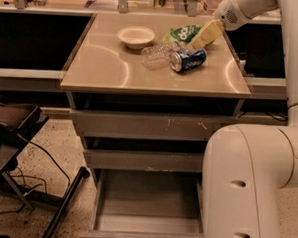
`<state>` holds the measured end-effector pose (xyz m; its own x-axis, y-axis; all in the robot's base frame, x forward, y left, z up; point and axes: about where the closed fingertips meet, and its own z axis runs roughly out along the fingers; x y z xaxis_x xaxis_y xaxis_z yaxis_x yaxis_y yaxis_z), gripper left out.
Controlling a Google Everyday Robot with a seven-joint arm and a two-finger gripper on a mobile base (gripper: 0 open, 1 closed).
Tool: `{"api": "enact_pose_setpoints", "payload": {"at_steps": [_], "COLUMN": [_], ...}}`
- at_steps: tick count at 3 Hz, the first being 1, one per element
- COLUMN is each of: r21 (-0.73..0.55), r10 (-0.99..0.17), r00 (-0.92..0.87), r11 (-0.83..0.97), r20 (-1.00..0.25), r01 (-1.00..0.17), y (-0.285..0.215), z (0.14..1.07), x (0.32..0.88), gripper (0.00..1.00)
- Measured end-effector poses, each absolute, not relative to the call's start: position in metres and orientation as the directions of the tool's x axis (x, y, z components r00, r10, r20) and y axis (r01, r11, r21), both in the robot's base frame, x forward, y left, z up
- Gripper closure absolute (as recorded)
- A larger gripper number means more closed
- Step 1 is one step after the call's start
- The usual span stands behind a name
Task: Place green rice chip bag into bottom drawer
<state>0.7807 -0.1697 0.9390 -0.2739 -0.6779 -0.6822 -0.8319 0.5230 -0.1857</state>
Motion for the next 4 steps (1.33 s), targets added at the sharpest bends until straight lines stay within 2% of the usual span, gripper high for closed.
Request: {"api": "enact_pose_setpoints", "payload": {"at_steps": [1,2,4], "r21": [-0.183,-0.202,-0.230], "r10": [-0.674,-0.621,-0.459], "r00": [-0.276,-0.278,-0.267], "r11": [0.526,0.588,0.771], "r20": [-0.685,-0.733,-0.847], "r01": [-0.831,-0.783,-0.594], "y": [-0.169,-0.170,-0.181], "z": [0.937,0.939,0.958], "x": [0.783,0.809,0.880], "gripper": [0.00,0.00,0.00]}}
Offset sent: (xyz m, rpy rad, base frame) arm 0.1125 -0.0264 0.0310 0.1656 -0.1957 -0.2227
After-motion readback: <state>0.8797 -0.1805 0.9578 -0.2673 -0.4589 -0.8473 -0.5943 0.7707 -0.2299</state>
